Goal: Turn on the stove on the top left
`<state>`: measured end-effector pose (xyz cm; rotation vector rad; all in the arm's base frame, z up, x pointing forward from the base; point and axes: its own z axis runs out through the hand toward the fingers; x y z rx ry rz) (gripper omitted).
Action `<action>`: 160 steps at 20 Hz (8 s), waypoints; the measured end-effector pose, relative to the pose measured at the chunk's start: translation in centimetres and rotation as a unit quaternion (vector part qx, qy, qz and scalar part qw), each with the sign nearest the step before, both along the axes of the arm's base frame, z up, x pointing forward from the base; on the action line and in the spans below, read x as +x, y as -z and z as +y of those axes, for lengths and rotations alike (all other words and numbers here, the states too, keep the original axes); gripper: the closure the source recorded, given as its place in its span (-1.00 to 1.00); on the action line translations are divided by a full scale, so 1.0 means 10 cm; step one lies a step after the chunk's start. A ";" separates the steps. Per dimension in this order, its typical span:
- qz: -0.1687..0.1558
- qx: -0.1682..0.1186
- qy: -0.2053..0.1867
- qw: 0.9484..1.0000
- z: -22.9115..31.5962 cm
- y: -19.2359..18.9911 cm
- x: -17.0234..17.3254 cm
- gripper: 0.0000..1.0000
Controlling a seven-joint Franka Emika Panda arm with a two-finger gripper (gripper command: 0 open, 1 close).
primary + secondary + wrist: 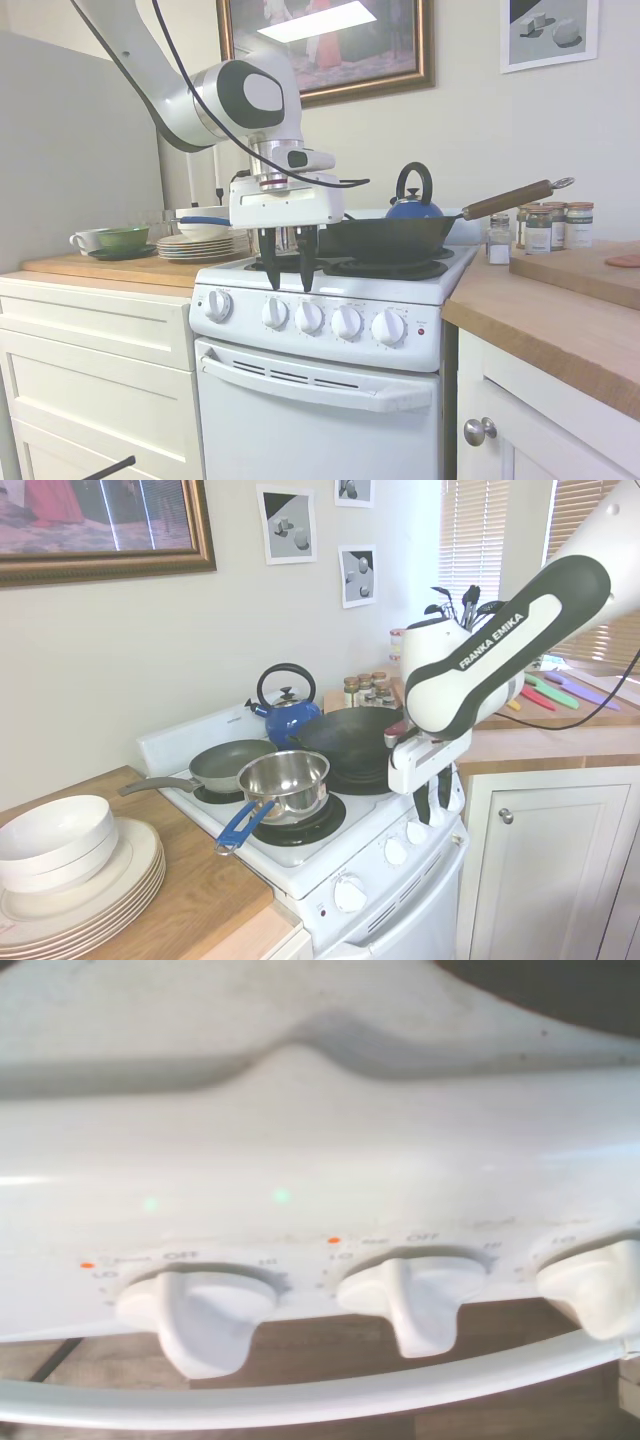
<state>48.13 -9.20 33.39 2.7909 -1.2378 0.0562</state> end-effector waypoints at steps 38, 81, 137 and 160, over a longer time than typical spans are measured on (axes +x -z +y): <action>0.006 -0.004 -0.004 1.000 0.00 0.35 0.18 1.00; -0.008 -0.002 0.005 1.000 0.01 0.40 0.33 1.00; -0.041 0.019 -0.019 0.999 0.38 -0.06 0.02 1.00; -0.050 0.051 -0.009 0.997 0.54 -0.36 -0.18 -1.00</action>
